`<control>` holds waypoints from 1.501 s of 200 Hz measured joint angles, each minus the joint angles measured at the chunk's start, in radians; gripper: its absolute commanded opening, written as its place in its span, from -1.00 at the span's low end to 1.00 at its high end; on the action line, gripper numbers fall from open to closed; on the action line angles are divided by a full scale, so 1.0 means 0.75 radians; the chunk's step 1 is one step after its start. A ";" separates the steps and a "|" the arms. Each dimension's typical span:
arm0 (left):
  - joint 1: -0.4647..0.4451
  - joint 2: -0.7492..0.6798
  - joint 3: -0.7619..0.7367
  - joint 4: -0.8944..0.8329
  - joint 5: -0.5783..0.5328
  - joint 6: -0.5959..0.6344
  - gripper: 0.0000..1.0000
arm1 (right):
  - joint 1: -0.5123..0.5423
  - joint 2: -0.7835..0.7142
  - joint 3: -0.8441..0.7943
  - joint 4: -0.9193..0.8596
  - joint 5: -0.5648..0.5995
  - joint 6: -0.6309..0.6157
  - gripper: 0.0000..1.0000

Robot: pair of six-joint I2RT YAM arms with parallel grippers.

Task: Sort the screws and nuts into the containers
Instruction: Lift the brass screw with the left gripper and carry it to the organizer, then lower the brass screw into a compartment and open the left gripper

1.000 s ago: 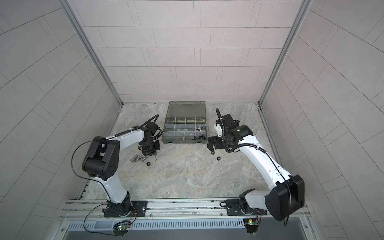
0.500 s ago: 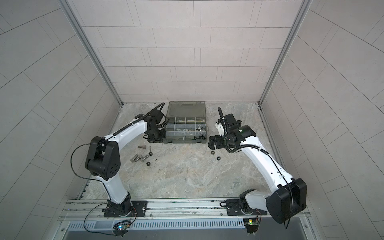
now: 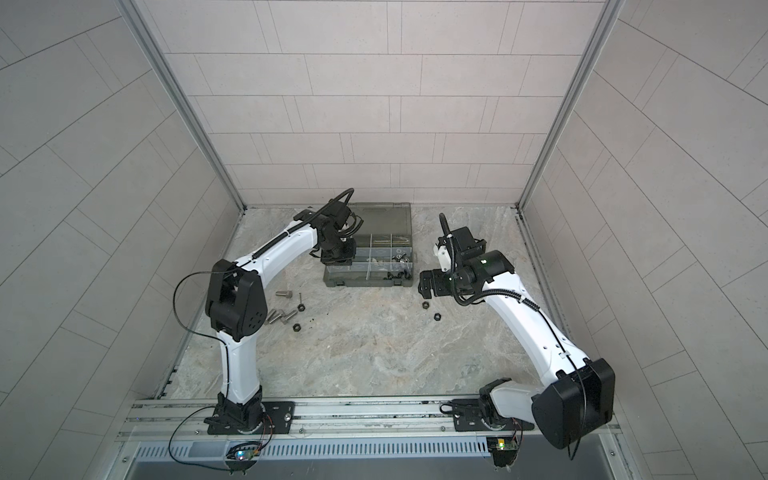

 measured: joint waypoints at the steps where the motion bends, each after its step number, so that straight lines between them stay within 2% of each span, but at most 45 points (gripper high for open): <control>1: -0.001 0.004 0.006 -0.001 0.002 -0.001 -1.00 | 0.000 0.000 0.000 0.001 0.000 0.000 0.98; 48: -0.023 0.114 0.181 0.005 0.054 -0.001 -1.00 | -0.005 0.000 0.000 -0.001 0.001 0.001 0.99; 137: -0.051 0.339 0.380 0.118 0.193 -0.043 -1.00 | -0.011 -0.032 0.002 -0.058 0.035 0.008 0.99; 220: -0.063 0.425 0.405 0.191 0.267 -0.091 -0.98 | -0.011 -0.069 0.002 -0.097 0.072 0.042 0.99; 243: -0.063 0.428 0.406 0.196 0.279 -0.096 -0.82 | -0.011 -0.070 0.002 -0.101 0.079 0.050 0.99; 261: -0.063 0.428 0.411 0.202 0.282 -0.090 -0.54 | -0.011 -0.070 0.002 -0.101 0.081 0.051 0.99; 283: -0.063 0.428 0.418 0.209 0.278 -0.093 -0.39 | -0.011 -0.070 0.002 -0.101 0.083 0.051 0.99; 300: -0.063 0.428 0.423 0.211 0.275 -0.091 -0.38 | -0.011 -0.070 0.002 -0.101 0.083 0.051 0.99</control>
